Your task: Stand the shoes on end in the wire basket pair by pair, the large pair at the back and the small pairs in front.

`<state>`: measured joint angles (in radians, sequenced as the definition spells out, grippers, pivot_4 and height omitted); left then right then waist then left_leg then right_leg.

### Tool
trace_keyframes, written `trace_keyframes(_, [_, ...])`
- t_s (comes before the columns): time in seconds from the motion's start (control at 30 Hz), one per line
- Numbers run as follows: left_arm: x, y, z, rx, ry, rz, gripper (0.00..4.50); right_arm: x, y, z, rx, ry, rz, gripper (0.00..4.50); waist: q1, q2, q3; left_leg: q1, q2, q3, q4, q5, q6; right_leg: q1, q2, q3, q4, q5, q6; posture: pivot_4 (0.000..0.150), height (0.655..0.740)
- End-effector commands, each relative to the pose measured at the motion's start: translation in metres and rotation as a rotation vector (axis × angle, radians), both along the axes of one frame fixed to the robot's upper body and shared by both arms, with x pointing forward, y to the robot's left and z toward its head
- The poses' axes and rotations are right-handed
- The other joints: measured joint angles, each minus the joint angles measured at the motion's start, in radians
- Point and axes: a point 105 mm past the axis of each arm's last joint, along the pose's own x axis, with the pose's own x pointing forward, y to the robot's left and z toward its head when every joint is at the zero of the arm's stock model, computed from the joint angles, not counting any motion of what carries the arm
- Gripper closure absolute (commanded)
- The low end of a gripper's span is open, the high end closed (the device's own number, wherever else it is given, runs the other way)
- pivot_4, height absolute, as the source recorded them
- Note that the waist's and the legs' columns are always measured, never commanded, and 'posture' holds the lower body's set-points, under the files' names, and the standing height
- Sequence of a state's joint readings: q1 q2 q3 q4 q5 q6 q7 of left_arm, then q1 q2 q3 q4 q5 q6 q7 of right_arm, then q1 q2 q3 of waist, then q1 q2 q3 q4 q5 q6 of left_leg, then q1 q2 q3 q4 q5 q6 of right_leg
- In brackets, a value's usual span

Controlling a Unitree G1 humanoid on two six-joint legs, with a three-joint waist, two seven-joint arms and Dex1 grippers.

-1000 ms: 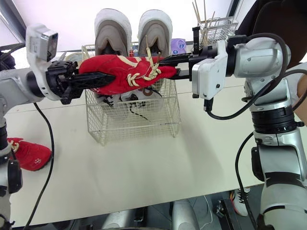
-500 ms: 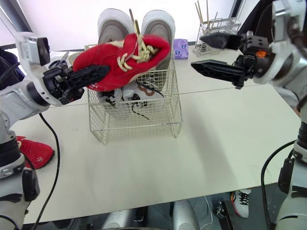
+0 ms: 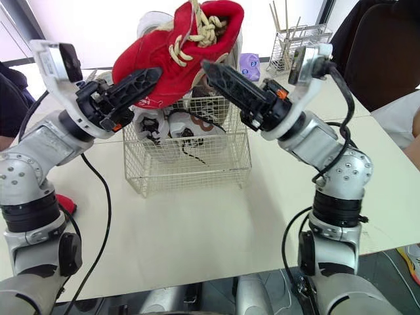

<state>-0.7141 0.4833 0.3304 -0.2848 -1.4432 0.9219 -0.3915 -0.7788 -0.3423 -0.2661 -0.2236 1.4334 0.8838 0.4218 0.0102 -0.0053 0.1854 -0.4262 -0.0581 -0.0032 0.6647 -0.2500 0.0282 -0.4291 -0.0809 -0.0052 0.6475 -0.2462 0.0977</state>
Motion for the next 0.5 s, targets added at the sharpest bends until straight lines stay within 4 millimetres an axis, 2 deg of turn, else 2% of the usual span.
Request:
trace_keyframes(0.03, [-0.011,-0.005,0.01,-0.017,-0.056,-0.018,4.27,-0.005,0.01,0.02,0.048,-0.076,0.012,0.01,-0.002,0.0,0.0,0.0,0.0,0.0,0.0,0.0,0.0,0.0,0.0,0.0,0.0,0.0,0.0,0.15,0.74])
trace_keyframes(0.23, [-0.01,-0.003,0.01,-0.019,-0.045,0.001,4.27,0.001,0.017,0.028,0.072,-0.091,0.013,0.01,-0.005,0.0,0.0,0.0,0.0,0.0,0.0,0.0,0.0,0.0,0.001,0.0,0.001,0.0,0.0,0.15,0.74])
trace_keyframes(0.27, [-0.01,-0.002,0.01,-0.02,-0.043,0.005,4.27,0.001,0.017,0.028,0.074,-0.09,0.015,0.52,-0.005,0.0,0.0,0.0,0.0,0.0,0.0,0.0,0.0,0.0,0.001,0.0,0.001,0.0,0.0,0.15,0.74])
trace_keyframes(0.3, [-0.01,-0.002,0.009,-0.02,-0.041,0.008,4.27,0.001,0.017,0.028,0.074,-0.092,0.019,0.79,-0.005,0.0,0.0,0.0,0.0,0.0,0.0,0.0,0.001,0.0,0.001,0.0,0.001,0.0,0.0,0.15,0.74])
trace_keyframes(0.5, [-0.012,-0.007,-0.004,0.036,-0.027,0.01,4.27,0.001,0.017,0.029,0.08,-0.096,0.031,3.51,-0.008,0.0,0.0,0.0,0.0,0.0,0.0,-0.001,0.002,0.0,0.001,0.0,0.001,0.0,0.0,0.15,0.74])
